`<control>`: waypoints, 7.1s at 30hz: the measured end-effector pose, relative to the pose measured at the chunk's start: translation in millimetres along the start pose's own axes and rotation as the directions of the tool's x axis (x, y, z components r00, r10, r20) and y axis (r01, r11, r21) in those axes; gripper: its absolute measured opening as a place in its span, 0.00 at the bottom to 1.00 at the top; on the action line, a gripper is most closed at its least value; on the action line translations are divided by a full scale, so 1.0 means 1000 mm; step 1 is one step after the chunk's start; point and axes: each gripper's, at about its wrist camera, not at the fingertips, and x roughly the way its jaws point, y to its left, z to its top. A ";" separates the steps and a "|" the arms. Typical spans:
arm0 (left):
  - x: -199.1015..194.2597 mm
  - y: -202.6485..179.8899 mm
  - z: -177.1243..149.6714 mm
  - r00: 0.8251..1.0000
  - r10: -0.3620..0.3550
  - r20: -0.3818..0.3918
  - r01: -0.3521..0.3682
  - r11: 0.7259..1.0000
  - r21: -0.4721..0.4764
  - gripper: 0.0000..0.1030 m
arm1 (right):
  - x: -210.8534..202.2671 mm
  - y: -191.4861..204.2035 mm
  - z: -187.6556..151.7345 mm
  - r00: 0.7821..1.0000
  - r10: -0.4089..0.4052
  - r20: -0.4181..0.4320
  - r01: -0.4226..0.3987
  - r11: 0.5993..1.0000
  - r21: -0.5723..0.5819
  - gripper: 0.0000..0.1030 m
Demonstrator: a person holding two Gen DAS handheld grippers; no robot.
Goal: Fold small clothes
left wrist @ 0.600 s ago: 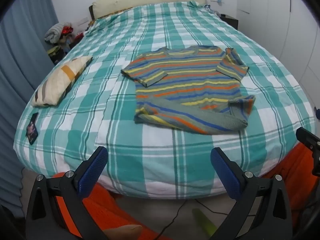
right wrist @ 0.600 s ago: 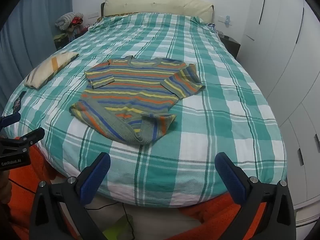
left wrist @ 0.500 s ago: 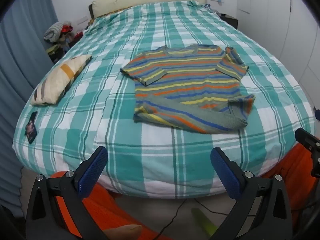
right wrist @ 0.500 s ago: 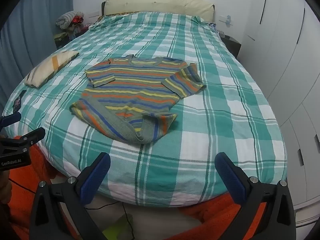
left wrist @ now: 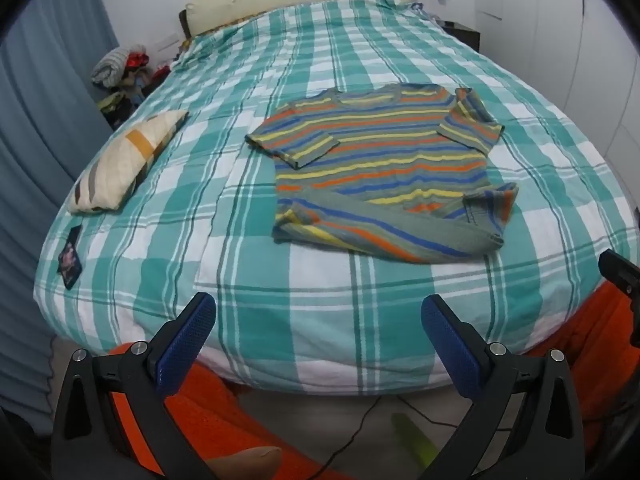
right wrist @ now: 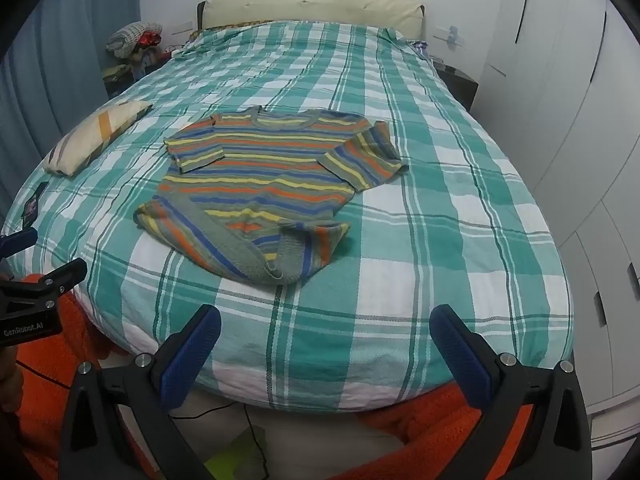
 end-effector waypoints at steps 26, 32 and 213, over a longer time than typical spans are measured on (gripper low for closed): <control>0.002 -0.005 0.001 1.000 0.003 -0.016 -0.003 1.000 0.022 1.00 | 0.001 -0.005 0.000 0.995 -0.094 -0.031 0.094 0.995 0.025 1.00; 0.004 -0.006 0.001 1.000 0.012 -0.017 -0.011 0.999 0.038 1.00 | 0.002 -0.005 0.001 0.993 -0.112 -0.035 0.113 0.993 0.021 1.00; 0.168 0.106 -0.035 0.920 -0.349 -0.178 0.294 0.915 -0.278 0.80 | 0.179 -0.106 -0.096 0.752 0.658 0.038 -0.440 0.459 0.772 0.57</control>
